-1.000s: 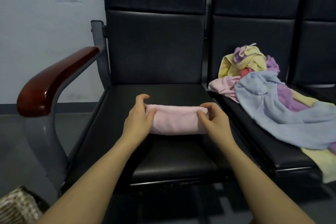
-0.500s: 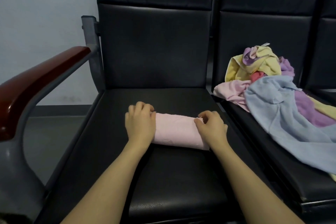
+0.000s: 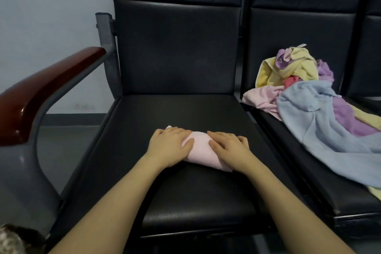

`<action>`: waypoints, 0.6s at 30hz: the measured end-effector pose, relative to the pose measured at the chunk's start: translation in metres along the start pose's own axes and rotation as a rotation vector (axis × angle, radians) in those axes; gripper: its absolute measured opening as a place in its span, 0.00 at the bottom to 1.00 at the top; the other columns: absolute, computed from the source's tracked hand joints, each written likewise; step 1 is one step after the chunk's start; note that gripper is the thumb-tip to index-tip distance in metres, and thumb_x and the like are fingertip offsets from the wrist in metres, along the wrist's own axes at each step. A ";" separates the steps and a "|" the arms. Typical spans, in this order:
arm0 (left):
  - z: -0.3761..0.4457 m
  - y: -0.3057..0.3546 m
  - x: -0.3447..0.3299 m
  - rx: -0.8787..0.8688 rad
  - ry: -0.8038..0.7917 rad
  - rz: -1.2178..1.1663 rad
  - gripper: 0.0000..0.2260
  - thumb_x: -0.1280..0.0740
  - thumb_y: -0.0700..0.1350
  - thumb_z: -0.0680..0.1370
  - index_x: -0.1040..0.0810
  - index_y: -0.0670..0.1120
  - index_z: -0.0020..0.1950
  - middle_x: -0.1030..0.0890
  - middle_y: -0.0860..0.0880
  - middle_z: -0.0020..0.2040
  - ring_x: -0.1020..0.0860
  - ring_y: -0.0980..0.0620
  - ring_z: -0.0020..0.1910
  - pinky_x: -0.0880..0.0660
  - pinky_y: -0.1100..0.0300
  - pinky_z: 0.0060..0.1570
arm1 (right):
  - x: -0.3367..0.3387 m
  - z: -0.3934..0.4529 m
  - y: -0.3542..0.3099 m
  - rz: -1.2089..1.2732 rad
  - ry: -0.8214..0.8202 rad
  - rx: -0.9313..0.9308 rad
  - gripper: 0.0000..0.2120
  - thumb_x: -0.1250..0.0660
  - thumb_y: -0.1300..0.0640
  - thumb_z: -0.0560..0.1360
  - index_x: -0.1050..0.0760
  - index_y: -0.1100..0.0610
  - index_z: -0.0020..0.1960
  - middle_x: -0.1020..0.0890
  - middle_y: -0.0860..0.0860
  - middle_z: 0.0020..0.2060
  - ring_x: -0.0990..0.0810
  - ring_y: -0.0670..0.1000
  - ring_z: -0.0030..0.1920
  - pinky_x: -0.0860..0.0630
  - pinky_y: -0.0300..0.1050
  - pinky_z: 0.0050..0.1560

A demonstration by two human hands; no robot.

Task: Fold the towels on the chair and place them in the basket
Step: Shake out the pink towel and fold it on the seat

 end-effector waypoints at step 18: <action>-0.050 -0.032 0.018 0.193 0.049 -0.068 0.17 0.46 0.55 0.81 0.25 0.53 0.65 0.28 0.52 0.61 0.30 0.49 0.59 0.34 0.53 0.57 | 0.011 -0.048 -0.003 0.076 0.094 -0.084 0.20 0.40 0.46 0.80 0.34 0.43 0.72 0.21 0.47 0.58 0.26 0.48 0.57 0.47 0.46 0.66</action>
Point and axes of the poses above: each hand's wrist, its own z-axis towards the middle knuckle, its own x-axis out of the back of the hand, y = z × x, the point moved 8 cm from there along z, towards the middle knuckle
